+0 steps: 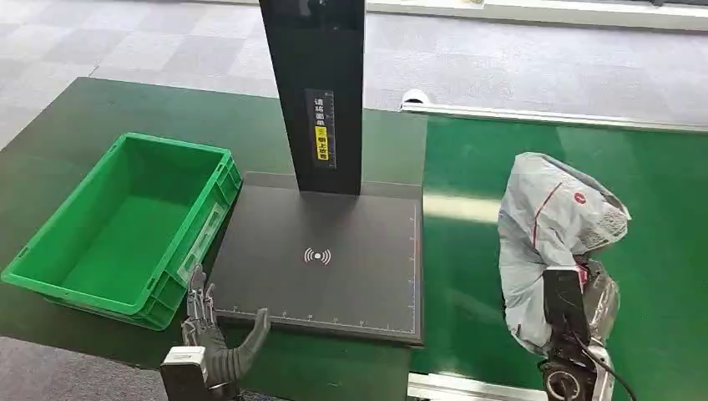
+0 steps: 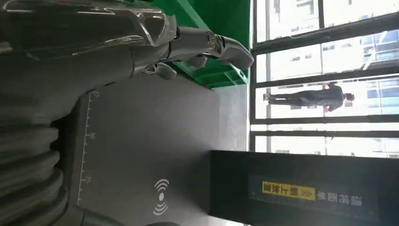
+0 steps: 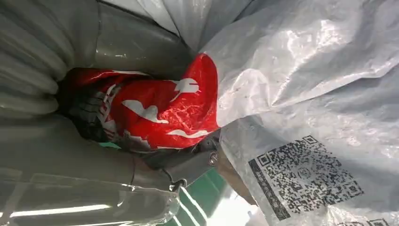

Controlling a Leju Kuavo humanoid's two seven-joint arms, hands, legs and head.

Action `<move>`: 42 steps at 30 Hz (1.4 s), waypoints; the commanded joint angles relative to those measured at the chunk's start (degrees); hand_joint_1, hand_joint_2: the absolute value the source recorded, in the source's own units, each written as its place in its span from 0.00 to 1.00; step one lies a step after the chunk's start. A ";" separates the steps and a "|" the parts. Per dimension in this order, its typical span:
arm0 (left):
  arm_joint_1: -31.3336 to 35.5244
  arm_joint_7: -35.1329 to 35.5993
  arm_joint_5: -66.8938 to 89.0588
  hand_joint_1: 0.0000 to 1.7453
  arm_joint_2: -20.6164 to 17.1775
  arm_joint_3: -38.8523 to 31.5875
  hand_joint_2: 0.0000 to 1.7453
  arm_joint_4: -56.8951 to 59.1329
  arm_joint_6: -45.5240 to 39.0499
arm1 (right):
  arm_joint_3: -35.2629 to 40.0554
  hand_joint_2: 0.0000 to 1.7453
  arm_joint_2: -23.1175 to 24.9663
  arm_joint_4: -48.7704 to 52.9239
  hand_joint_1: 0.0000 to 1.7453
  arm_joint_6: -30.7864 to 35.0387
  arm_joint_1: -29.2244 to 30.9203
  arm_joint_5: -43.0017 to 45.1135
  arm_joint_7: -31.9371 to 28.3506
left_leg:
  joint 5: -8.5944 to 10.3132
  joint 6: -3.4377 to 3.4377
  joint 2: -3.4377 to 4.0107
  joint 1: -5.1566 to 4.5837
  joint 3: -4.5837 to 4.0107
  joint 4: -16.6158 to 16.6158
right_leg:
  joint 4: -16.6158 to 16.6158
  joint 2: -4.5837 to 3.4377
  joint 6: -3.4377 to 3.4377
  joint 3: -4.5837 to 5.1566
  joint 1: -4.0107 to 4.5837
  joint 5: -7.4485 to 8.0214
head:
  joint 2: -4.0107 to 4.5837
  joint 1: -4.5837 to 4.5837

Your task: Moved the parcel from conveyor to table for the left to box.

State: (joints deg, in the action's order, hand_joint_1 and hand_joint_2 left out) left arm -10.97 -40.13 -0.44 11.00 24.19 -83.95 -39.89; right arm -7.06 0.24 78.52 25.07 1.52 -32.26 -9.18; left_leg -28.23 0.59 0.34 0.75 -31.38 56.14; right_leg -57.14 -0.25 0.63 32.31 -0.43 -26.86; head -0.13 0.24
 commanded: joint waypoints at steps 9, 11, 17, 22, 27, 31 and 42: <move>4.83 0.13 -4.10 0.00 0.97 -2.15 1.00 7.27 -0.11 | 21.39 1.00 8.32 -3.44 1.00 -17.89 0.59 8.72 -1.63 | -0.04 0.03 0.41 0.06 0.11 -0.15 | 0.11 -0.34 -0.08 -0.12 0.06 0.05 | 0.00 -0.02; 6.24 0.13 -4.94 0.00 0.61 -1.57 1.00 8.34 -0.11 | 25.58 1.00 10.21 -8.20 1.00 -16.78 4.14 7.25 -2.33 | 0.09 0.06 0.76 0.01 0.21 -0.36 | 0.18 -0.67 -0.14 -0.04 0.02 0.24 | 0.00 -0.02; 6.62 0.13 -5.73 0.00 0.48 -0.78 1.00 8.74 -0.11 | 26.44 1.00 8.10 -6.81 1.00 -17.01 5.73 8.32 -2.43 | 0.22 0.07 -0.02 0.00 0.15 -0.23 | 0.07 0.15 -0.12 -0.08 0.02 0.03 | 0.00 -0.04; 6.62 0.13 -5.73 0.00 0.48 -0.78 1.00 8.74 -0.11 | 26.44 1.00 8.10 -6.81 1.00 -17.01 5.73 8.32 -2.43 | 0.21 0.07 -0.02 -0.04 0.16 -0.25 | 0.08 0.16 -0.09 -0.16 -0.02 0.00 | 0.00 -0.02; 6.77 0.13 -6.58 0.00 0.03 -0.26 1.00 8.26 -0.11 | 26.85 1.00 6.63 -6.01 1.00 -17.65 6.09 9.63 -2.07 | 0.11 0.09 -0.06 -0.04 0.03 -0.09 | -0.07 0.20 -0.12 -0.02 -0.03 -0.05 | 0.00 -0.02; 6.86 0.13 -6.69 0.00 0.01 -0.47 1.00 8.61 -0.11 | 27.38 1.00 6.24 -6.63 1.00 -17.88 6.69 9.95 -2.76 | 0.15 0.07 -0.04 -0.05 0.04 -0.14 | -0.01 0.18 -0.13 0.01 -0.03 0.00 | 0.00 -0.02; 5.13 0.13 -6.20 0.00 0.84 -0.08 1.00 7.86 -0.11 | 24.09 1.00 3.29 -17.46 0.00 -17.37 12.58 11.22 -3.60 | 0.14 0.04 -0.07 -0.04 0.09 -0.16 | 0.04 0.20 -0.09 -0.08 -0.03 0.00 | 0.00 -0.02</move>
State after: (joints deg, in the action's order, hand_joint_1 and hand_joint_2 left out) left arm -5.32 -40.13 -7.61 12.50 22.86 -78.18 -39.91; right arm 18.80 7.65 73.39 7.91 7.80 -20.63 -11.74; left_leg -28.15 0.69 0.28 0.74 -31.40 56.11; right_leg -57.26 -0.04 0.52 32.36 -0.43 -26.94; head -0.13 0.22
